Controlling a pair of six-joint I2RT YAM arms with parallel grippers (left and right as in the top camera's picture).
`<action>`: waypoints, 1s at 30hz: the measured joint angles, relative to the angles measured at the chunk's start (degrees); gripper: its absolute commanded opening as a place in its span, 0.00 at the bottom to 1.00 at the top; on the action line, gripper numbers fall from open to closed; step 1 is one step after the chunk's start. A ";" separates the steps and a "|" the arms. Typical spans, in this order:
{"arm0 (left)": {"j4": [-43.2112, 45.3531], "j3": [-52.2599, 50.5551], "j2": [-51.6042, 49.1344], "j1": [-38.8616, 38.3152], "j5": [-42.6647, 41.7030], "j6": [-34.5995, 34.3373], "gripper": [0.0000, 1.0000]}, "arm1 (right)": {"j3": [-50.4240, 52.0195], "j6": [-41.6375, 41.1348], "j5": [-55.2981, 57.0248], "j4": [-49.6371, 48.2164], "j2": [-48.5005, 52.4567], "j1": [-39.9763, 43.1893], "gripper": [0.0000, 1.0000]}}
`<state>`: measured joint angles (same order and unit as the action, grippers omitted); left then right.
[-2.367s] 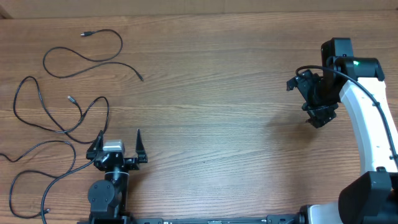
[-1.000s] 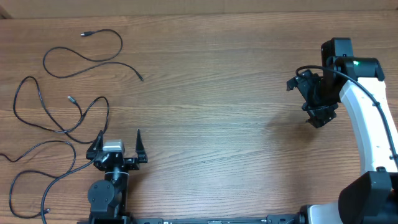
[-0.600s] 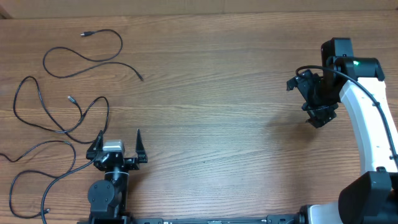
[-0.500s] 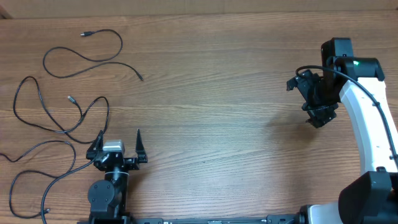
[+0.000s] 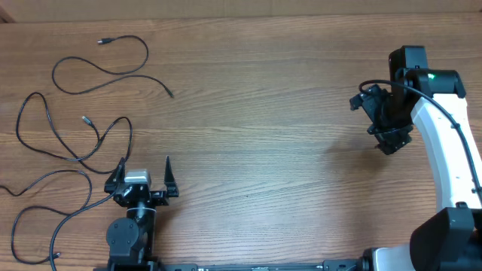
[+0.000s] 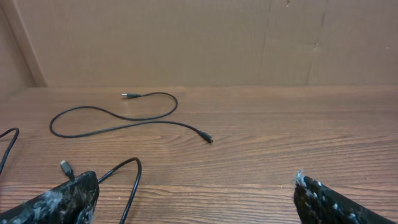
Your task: Untangle cables
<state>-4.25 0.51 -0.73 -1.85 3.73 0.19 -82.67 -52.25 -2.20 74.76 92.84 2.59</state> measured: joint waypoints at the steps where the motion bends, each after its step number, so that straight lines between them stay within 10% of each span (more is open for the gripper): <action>1: 0.00 0.00 0.00 0.00 0.00 -0.02 1.00 | 0.00 0.00 0.68 -0.02 -0.13 0.00 1.00; 30: 0.02 0.00 -0.02 0.00 0.00 0.00 1.00 | 16.17 2.10 14.43 -11.56 -28.00 0.00 1.00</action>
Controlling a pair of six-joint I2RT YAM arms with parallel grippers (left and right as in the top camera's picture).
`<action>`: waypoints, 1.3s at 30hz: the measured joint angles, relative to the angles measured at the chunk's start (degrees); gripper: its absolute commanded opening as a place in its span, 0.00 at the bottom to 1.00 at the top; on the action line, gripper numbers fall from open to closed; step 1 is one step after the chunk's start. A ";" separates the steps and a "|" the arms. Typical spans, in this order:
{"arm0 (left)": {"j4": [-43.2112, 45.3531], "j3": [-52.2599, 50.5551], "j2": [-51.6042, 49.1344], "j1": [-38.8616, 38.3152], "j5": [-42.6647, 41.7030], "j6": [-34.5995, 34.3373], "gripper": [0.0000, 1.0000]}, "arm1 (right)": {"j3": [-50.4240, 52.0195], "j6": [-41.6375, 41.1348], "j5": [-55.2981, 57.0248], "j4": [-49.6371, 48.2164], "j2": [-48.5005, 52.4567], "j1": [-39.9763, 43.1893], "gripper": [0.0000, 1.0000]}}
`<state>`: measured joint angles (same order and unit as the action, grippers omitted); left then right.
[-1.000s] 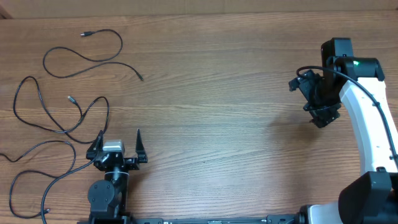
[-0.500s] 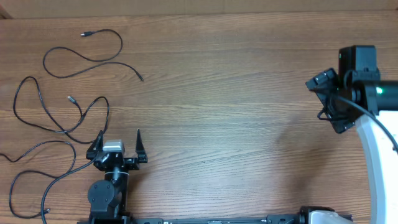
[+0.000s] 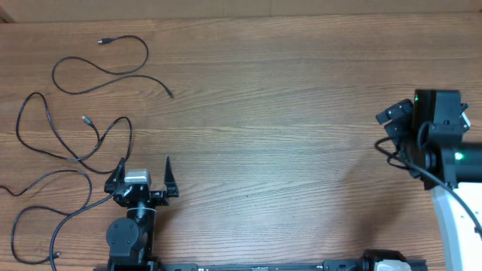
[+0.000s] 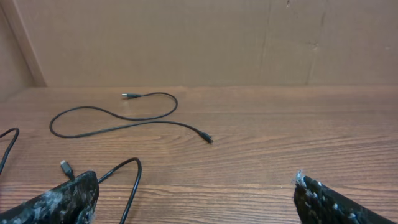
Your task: Untangle cables
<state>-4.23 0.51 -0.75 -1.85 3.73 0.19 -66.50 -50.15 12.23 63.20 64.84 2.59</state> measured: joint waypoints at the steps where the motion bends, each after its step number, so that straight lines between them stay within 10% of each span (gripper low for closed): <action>1: 0.00 0.00 0.00 0.00 0.00 0.00 1.00 | 1.49 1.49 0.20 -2.03 -0.76 0.00 1.00; 39: -0.02 0.00 0.00 0.00 0.00 0.00 0.99 | 20.09 34.73 -1.88 -22.05 -26.53 -3.02 1.00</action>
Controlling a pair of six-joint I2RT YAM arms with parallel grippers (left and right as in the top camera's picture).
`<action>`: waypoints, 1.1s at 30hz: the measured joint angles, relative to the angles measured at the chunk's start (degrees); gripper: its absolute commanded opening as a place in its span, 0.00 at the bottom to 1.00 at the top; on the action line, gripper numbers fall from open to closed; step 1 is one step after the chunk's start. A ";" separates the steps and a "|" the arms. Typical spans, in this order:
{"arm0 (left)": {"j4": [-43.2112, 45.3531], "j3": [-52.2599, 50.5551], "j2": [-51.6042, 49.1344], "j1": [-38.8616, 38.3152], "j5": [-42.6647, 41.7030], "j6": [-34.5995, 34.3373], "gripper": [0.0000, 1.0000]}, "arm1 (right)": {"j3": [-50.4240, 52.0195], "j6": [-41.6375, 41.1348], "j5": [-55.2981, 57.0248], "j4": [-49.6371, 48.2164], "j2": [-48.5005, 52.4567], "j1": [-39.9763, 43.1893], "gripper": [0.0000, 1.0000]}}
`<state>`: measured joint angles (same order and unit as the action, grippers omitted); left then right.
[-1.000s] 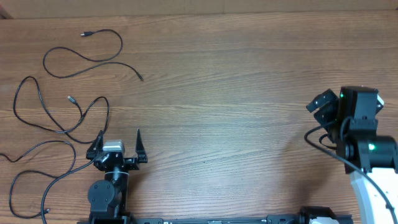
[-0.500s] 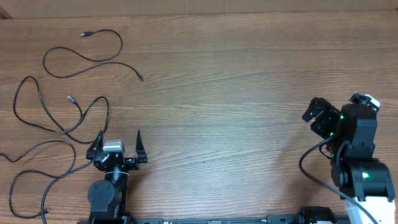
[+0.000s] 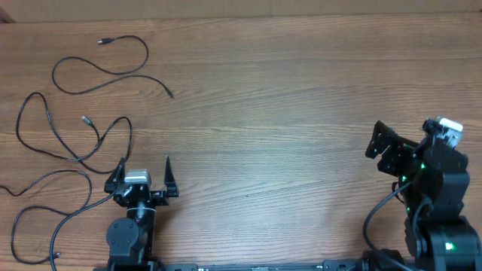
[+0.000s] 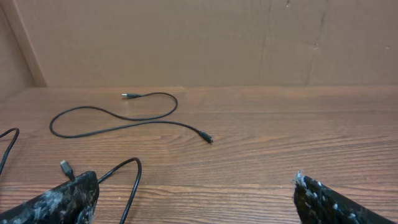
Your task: Untangle cables
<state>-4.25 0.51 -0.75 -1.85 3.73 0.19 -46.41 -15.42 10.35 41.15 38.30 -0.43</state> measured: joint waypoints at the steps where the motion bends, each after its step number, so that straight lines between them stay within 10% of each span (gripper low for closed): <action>1: 0.00 0.00 0.00 0.00 0.00 -0.02 1.00 | 0.70 0.92 -0.48 -0.87 -1.05 0.00 1.00; 33: 0.00 0.00 0.00 0.00 0.00 0.00 0.99 | 26.21 9.53 -7.96 -18.53 -22.38 0.00 1.00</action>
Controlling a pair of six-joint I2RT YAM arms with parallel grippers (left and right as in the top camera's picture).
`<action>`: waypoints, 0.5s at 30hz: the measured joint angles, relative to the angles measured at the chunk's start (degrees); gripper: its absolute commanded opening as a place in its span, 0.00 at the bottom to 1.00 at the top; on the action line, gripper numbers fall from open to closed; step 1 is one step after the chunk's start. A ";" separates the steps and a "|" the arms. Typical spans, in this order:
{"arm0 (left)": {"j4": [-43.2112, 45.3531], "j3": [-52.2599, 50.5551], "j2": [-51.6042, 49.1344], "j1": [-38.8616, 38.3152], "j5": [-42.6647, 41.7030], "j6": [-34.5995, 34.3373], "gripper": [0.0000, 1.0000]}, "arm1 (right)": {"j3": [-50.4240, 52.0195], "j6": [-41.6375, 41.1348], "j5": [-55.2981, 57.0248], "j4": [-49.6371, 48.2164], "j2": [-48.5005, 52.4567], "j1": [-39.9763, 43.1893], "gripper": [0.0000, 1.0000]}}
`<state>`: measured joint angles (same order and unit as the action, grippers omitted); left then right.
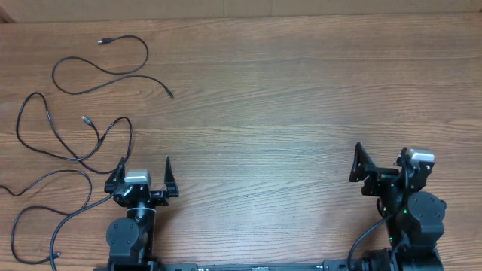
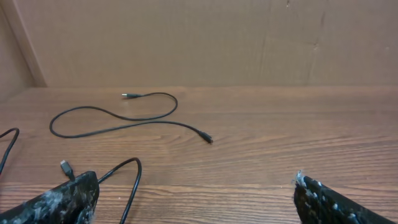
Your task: Untangle cables
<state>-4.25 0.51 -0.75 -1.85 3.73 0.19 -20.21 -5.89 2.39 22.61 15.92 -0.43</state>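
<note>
A single black cable [image 1: 105, 71] lies in loose curves at the far left of the table, apart from the others; the left wrist view shows the cable [image 2: 124, 121] too. Nearer, longer black cables [image 1: 45, 128] loop and cross each other at the left edge, one with a small connector end [image 1: 85, 119]. My left gripper [image 1: 143, 167] rests open at the near left, with a cable loop [image 2: 127, 174] just past its left finger [image 2: 74, 193] and nothing between its fingers. My right gripper [image 1: 381, 162] sits open at the near right, far from every cable.
The wooden table [image 1: 263, 113] runs up to a brown cardboard wall [image 2: 186, 43] along its far edge. Both arm bases stand at the near edge. The looped cables reach the table's left edge.
My right arm has drawn back and to the left, and now sits lower at the near right edge. The left gripper and the cables have not moved.
My right arm was first stretched out at the far right of the table. Then it was a little nearer, at the right edge. Then it was folded back toward its base, where it now rests. The left gripper stayed open and still throughout, and the cables lay unchanged.
</note>
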 measured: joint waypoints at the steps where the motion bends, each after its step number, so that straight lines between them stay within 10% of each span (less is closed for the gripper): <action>1: 0.00 0.00 0.00 0.00 0.00 -0.02 1.00 | 0.46 0.00 -0.13 -0.24 -0.37 0.02 1.00; 15: 0.00 0.00 0.00 0.00 0.00 -0.02 0.99 | 14.40 -0.02 -3.72 -12.35 -13.62 -2.08 1.00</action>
<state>-4.25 0.51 -0.75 -1.85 3.73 0.16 -5.80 -5.91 -1.32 10.26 2.31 -2.50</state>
